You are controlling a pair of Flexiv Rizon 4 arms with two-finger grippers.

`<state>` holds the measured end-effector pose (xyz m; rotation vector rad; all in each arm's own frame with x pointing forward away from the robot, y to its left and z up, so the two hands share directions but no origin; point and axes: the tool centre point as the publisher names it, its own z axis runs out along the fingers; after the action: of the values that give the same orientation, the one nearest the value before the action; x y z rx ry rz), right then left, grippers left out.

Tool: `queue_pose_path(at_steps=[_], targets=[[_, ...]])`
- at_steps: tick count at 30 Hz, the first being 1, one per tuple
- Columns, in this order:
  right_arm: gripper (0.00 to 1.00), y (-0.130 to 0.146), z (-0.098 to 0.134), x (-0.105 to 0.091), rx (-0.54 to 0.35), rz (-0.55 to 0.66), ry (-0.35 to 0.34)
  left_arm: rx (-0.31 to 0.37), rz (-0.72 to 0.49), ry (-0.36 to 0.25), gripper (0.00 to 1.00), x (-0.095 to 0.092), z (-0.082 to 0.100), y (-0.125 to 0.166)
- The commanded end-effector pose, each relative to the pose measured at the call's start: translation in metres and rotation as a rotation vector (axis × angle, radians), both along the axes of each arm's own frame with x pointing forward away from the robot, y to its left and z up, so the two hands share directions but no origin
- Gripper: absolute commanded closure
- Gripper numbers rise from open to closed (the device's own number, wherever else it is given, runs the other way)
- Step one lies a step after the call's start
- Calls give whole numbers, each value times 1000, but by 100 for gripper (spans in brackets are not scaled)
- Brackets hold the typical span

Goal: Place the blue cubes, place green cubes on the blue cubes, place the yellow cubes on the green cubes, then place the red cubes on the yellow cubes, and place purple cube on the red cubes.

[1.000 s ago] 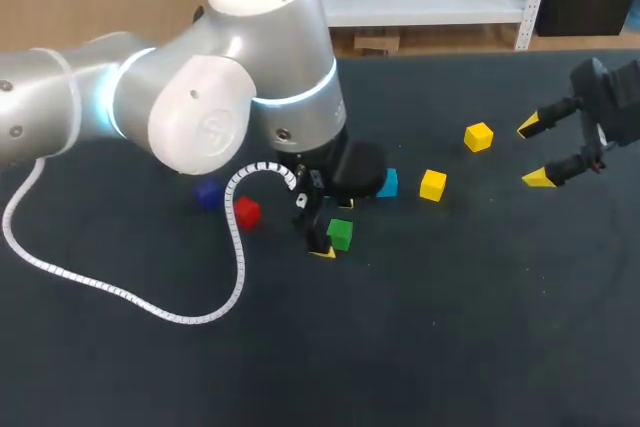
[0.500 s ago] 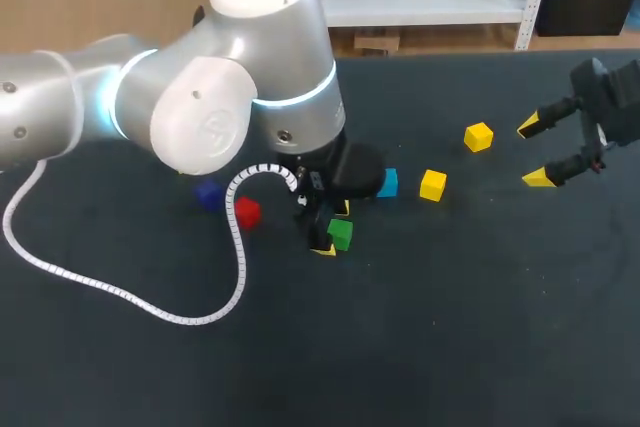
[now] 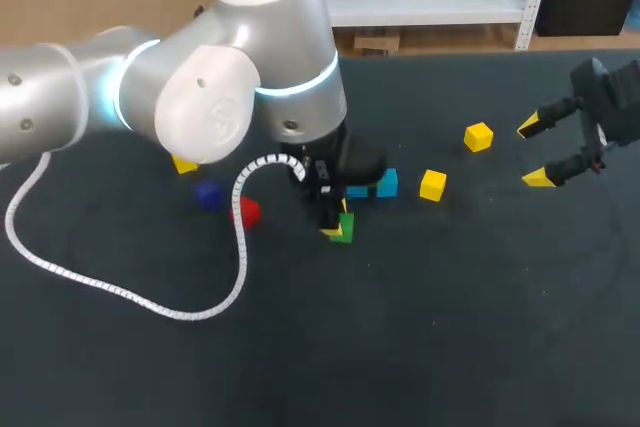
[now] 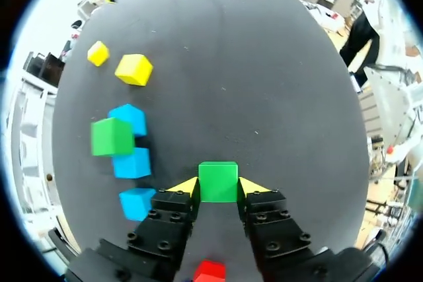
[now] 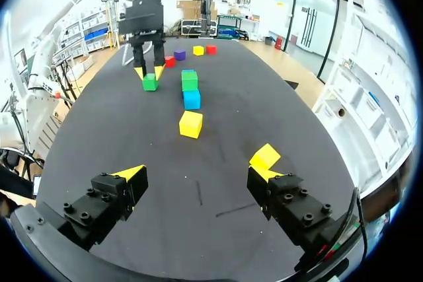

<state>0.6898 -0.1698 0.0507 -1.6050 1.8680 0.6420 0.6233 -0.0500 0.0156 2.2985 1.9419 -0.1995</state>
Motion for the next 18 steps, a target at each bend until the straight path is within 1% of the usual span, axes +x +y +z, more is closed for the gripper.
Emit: queue_pose_path(at_steps=[1, 4, 9, 18], targets=[[0, 0, 0, 0, 2, 0, -1, -11, 30, -21, 100, -6, 26, 8], [0, 0, 0, 0, 2, 0, -1, -29, 66, -31, 100, -6, 40, 7], [0, 0, 0, 0, 2, 0, -1, -39, 100, -38, 100, -3, 57, 5], [0, 0, 0, 0, 2, 0, -1, -9, 85, -64, 100, 14, 75, -2]])
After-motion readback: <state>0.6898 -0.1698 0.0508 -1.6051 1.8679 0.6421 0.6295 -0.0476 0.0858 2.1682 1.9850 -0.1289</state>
